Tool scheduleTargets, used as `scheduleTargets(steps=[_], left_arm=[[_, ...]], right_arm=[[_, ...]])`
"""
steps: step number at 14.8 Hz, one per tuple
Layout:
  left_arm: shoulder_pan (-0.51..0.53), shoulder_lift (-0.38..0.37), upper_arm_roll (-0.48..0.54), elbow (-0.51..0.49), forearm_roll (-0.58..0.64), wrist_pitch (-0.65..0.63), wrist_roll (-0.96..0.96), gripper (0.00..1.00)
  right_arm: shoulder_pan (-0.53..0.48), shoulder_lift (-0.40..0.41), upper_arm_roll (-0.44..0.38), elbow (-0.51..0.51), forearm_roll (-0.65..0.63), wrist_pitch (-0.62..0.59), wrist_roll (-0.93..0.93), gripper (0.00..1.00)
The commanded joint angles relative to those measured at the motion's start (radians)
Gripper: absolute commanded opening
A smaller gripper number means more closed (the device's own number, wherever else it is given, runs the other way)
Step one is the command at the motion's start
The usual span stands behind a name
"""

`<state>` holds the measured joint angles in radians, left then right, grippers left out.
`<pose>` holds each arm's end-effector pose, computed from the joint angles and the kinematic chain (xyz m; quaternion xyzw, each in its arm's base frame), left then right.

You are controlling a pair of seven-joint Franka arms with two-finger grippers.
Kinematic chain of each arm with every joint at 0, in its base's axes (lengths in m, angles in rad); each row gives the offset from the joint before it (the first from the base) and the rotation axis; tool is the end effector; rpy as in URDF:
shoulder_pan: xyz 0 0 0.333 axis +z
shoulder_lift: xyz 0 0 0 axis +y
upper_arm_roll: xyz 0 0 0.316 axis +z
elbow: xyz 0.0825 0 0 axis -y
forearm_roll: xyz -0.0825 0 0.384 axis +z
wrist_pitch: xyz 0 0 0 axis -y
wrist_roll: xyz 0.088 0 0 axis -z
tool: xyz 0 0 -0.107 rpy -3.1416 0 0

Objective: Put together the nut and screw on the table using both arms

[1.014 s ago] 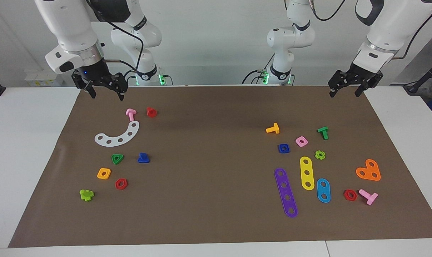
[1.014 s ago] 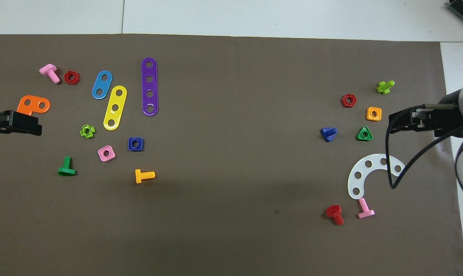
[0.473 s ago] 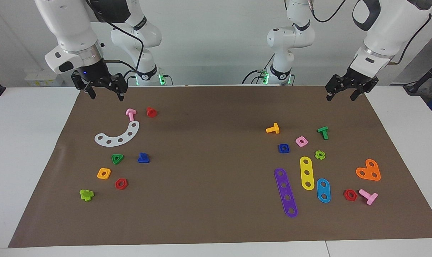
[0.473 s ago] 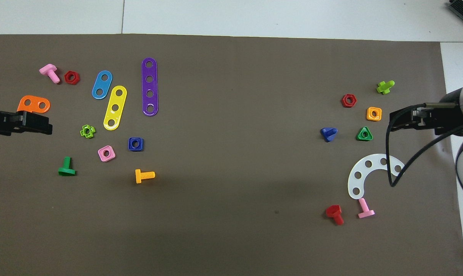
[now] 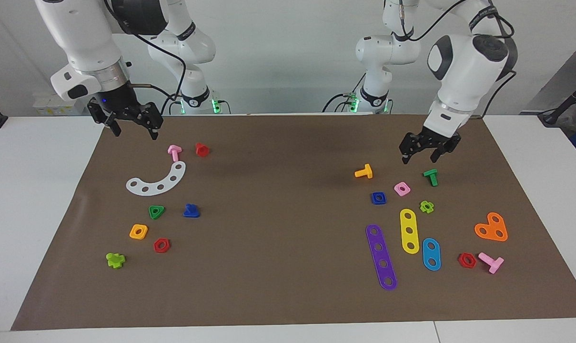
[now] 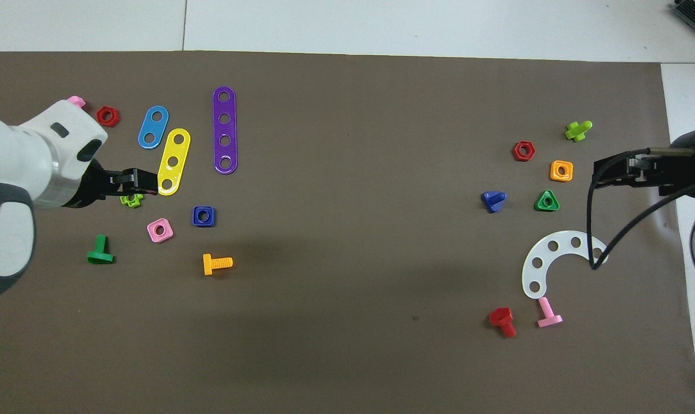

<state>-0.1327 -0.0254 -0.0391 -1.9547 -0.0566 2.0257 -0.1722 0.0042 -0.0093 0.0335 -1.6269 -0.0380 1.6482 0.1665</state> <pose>0.5521 -0.0992 0.4956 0.9984 0.0114 0.0431 0.0334 0.5580 0.0173 0.6100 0.9977 -0.0632 0.0172 0.0175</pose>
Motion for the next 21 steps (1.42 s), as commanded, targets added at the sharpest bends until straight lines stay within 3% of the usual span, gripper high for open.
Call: scheduleTargets(steps=[1, 7, 15, 21], left_arm=[[-0.025, 0.028, 0.015, -0.070, -0.011, 0.132, -0.018, 0.92], [-0.054, 0.080, 0.015, -0.228, -0.009, 0.382, -0.009, 0.87], [-0.090, 0.182, 0.018, -0.233, 0.003, 0.436, 0.008, 0.81], [-0.091, 0.234, 0.018, -0.233, 0.004, 0.470, 0.088, 0.77]], right_arm=[[-0.007, -0.041, 0.005, -0.132, 0.021, 0.135, -0.038, 1.00], [0.016, 0.106, 0.013, -0.212, 0.021, 0.378, -0.051, 0.97], [0.062, 0.245, 0.013, -0.382, 0.020, 0.726, -0.061, 0.92], [0.062, 0.250, 0.013, -0.485, 0.020, 0.831, -0.094, 0.81]])
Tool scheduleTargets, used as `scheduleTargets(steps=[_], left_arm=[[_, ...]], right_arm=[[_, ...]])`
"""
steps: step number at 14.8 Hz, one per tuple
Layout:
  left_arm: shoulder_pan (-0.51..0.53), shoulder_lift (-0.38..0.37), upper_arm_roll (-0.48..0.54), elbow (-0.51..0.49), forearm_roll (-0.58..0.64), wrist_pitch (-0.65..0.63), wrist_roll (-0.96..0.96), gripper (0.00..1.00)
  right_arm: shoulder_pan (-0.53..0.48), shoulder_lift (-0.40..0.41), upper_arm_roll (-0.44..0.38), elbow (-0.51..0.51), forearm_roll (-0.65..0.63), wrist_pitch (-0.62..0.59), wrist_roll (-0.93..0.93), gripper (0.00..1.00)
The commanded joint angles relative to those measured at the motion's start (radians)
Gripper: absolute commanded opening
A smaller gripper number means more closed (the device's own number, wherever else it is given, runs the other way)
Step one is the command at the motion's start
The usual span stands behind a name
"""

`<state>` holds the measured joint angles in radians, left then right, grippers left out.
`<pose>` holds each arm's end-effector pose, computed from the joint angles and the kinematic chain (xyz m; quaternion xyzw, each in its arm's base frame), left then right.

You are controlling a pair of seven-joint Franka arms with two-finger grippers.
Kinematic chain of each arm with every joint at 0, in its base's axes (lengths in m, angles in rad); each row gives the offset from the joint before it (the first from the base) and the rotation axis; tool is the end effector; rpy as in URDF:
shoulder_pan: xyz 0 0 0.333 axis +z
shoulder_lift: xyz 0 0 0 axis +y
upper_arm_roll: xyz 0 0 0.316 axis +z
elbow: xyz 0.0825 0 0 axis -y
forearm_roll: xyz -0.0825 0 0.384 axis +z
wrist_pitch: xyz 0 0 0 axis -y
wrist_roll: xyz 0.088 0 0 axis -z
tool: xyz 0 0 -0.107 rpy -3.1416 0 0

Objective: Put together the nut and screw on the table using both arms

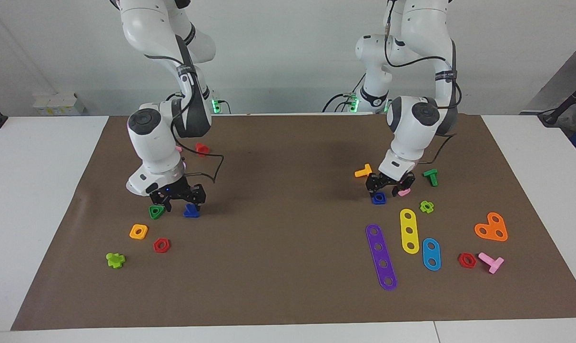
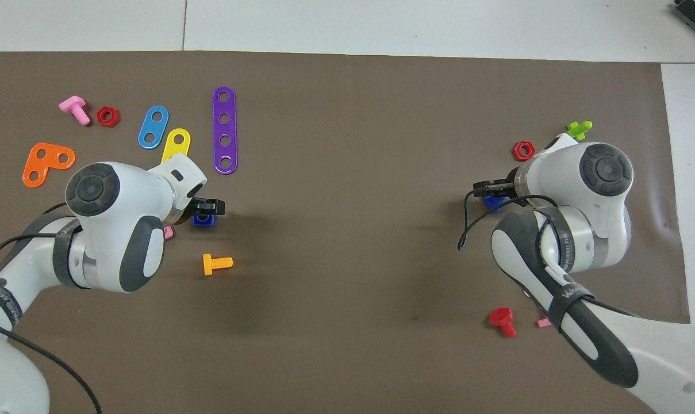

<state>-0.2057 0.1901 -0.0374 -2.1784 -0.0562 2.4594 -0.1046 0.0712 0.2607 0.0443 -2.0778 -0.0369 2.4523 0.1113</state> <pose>0.5487 -0.1358 0.3120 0.9976 -0.0477 0.0409 0.0297 0.5905 0.0678 0.3136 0.9982 0.0146 0.0575 0.0004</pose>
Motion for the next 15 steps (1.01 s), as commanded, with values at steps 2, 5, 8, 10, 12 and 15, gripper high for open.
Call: scheduleTargets(steps=[2, 5, 8, 10, 12, 15], left_arm=[[-0.018, 0.026, 0.016, -0.009, 0.006, 0.042, 0.026, 0.75], [-0.018, 0.026, 0.016, -0.017, 0.004, 0.041, 0.034, 0.71], [-0.018, 0.025, 0.016, -0.021, 0.006, 0.032, 0.034, 0.65], [-0.018, 0.023, 0.017, -0.026, 0.006, 0.032, 0.034, 0.60], [-0.017, 0.023, 0.017, -0.026, 0.006, 0.024, 0.034, 0.50], [-0.017, 0.025, 0.018, -0.021, 0.006, 0.012, 0.036, 0.16]], right_arm=[[-0.005, -0.020, 0.002, -0.033, 0.018, 0.027, -0.048, 0.56], [0.002, -0.025, 0.002, -0.036, 0.018, 0.014, -0.054, 0.18], [0.018, -0.028, 0.002, -0.042, 0.018, 0.010, -0.058, 0.00], [0.022, -0.025, 0.003, -0.033, 0.018, 0.011, -0.053, 0.00], [0.059, -0.015, 0.003, -0.004, 0.020, 0.008, -0.023, 0.00], [0.149, -0.009, 0.003, 0.048, 0.020, -0.001, 0.153, 0.00]])
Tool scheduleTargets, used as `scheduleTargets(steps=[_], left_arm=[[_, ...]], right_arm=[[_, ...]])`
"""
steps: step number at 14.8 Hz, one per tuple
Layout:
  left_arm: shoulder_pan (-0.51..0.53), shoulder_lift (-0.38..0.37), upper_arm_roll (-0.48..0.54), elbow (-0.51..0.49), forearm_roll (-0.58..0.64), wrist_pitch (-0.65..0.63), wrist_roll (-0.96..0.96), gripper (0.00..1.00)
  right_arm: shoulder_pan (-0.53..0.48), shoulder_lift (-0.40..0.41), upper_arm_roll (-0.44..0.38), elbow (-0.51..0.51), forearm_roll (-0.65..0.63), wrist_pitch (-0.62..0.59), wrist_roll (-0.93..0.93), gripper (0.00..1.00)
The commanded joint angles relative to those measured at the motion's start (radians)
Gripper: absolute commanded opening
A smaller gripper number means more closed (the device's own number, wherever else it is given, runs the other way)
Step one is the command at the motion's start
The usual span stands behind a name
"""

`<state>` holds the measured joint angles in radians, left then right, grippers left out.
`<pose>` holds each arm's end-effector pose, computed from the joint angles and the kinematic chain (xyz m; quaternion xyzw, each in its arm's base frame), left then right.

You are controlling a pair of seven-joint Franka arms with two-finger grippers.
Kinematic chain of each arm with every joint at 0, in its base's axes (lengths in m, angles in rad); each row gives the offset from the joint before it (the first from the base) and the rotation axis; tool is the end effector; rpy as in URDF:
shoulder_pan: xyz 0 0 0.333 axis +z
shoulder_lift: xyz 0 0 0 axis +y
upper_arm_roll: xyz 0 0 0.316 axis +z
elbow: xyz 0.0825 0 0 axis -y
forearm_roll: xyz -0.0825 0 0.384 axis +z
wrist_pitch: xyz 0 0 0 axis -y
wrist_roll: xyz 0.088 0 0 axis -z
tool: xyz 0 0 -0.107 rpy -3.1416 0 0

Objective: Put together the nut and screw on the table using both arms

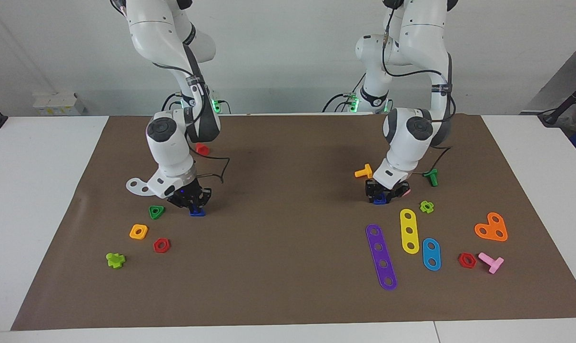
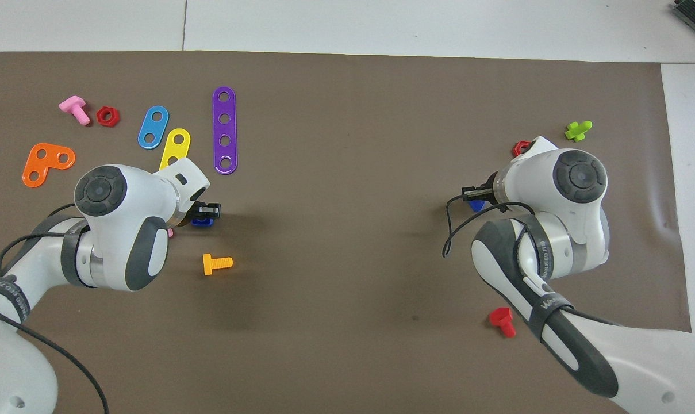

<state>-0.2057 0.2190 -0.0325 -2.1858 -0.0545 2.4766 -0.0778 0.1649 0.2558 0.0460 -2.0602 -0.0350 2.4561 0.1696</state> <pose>0.5479 -0.1327 0.2942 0.9974 -0.0588 0.0321 0.0265 0.5869 0.1248 0.3246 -0.9970 -0.0322 -0.0701 0.0071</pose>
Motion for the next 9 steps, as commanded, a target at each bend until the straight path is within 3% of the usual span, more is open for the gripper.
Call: scheduleTargets(steps=[1, 2, 5, 9], left_arm=[[-0.017, -0.006, 0.014, -0.011, 0.004, -0.014, 0.007, 0.06], [-0.015, -0.004, 0.014, -0.006, 0.004, -0.016, 0.007, 0.00], [-0.004, -0.001, 0.014, 0.037, 0.004, -0.044, 0.006, 0.00], [-0.004, 0.029, 0.014, 0.179, 0.002, -0.189, -0.034, 0.00]], right_arm=[[0.086, 0.000, 0.002, 0.058, 0.018, -0.024, 0.149, 0.00], [0.128, 0.010, 0.002, 0.090, 0.018, -0.057, 0.203, 0.00], [0.209, 0.026, 0.002, 0.156, 0.018, -0.106, 0.355, 0.00], [0.303, 0.042, 0.003, 0.199, 0.018, -0.120, 0.510, 0.00]])
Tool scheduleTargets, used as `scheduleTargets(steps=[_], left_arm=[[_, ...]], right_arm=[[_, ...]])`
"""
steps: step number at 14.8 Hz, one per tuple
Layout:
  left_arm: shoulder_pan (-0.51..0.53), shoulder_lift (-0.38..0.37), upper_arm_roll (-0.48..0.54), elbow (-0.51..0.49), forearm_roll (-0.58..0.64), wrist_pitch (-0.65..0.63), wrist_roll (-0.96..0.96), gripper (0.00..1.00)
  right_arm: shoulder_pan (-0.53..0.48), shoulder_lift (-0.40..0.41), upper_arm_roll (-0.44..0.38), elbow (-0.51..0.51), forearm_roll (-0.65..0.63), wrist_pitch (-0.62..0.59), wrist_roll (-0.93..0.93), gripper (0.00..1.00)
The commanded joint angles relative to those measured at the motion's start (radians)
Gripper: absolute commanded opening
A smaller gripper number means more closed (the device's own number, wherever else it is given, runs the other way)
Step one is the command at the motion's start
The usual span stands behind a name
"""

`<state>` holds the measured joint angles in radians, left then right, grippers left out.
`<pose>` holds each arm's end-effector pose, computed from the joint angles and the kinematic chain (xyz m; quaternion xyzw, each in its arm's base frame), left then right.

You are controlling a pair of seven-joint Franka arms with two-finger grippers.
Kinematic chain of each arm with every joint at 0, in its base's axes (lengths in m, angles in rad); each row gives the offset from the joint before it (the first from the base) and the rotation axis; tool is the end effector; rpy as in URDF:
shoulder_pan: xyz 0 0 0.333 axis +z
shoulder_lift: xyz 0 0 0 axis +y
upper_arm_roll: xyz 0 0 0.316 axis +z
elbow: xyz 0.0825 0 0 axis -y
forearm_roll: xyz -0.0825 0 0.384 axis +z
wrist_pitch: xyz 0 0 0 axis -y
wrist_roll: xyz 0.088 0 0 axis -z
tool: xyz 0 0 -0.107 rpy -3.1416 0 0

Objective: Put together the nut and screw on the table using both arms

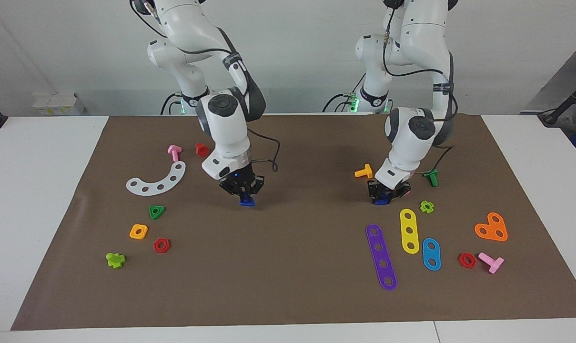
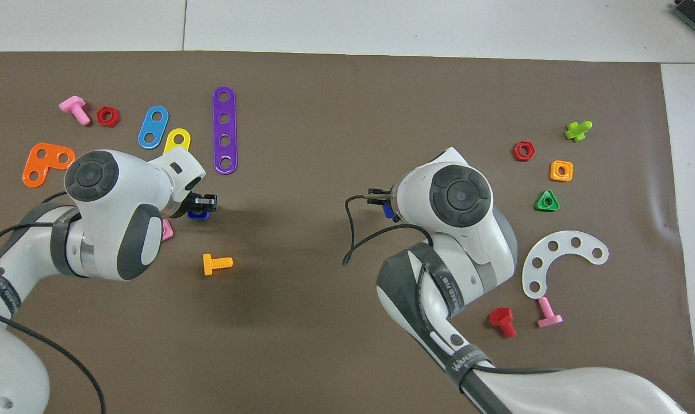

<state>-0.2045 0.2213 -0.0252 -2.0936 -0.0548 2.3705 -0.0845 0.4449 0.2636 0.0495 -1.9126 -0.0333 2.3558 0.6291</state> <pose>0.5667 -0.1328 0.3219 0.9980 -0.0530 0.0239 0.0265 0.5559 0.2973 0.3765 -0.9943 0.0578 -0.0795 0.0424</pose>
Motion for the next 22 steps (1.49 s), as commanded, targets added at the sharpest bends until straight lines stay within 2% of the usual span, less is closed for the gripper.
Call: scheduleTargets(steps=[1, 4, 9, 10, 11, 12, 13, 14, 19, 22], left_arm=[[-0.009, 0.036, 0.007, 0.118, 0.003, -0.105, -0.050, 0.00], [-0.019, 0.050, 0.007, 0.168, 0.003, -0.125, -0.124, 0.00], [-0.047, 0.076, 0.005, 0.259, 0.003, -0.214, -0.211, 0.00], [-0.061, 0.078, 0.005, 0.267, 0.001, -0.215, -0.233, 0.00], [-0.067, 0.079, 0.005, 0.270, 0.001, -0.214, -0.253, 0.00], [-0.073, 0.079, 0.004, 0.273, 0.003, -0.214, -0.271, 0.00], [-0.087, 0.079, 0.004, 0.273, 0.001, -0.212, -0.287, 0.00], [-0.101, 0.079, 0.005, 0.274, 0.001, -0.205, -0.310, 0.00], [-0.211, 0.082, 0.004, 0.291, -0.008, -0.197, -0.495, 0.00], [-0.277, 0.115, 0.001, 0.352, -0.013, -0.192, -0.618, 0.00]], right_arm=[[0.053, 0.069, -0.002, 0.088, 0.016, -0.032, 0.087, 0.00], [0.112, 0.178, -0.004, 0.213, -0.002, -0.064, 0.187, 0.00], [0.146, 0.207, -0.004, 0.190, -0.023, -0.053, 0.222, 0.00], [0.143, 0.207, -0.004, 0.184, -0.025, -0.052, 0.222, 0.09], [0.143, 0.207, -0.004, 0.175, -0.025, -0.052, 0.222, 0.32], [0.143, 0.207, -0.004, 0.175, -0.025, -0.053, 0.222, 0.61], [0.141, 0.204, -0.004, 0.176, -0.025, -0.055, 0.221, 0.78], [0.130, 0.197, -0.004, 0.176, -0.025, -0.058, 0.213, 0.98], [0.039, 0.060, -0.002, 0.170, -0.019, -0.136, 0.190, 1.00], [-0.064, -0.049, -0.002, 0.124, -0.017, -0.177, 0.104, 1.00]])
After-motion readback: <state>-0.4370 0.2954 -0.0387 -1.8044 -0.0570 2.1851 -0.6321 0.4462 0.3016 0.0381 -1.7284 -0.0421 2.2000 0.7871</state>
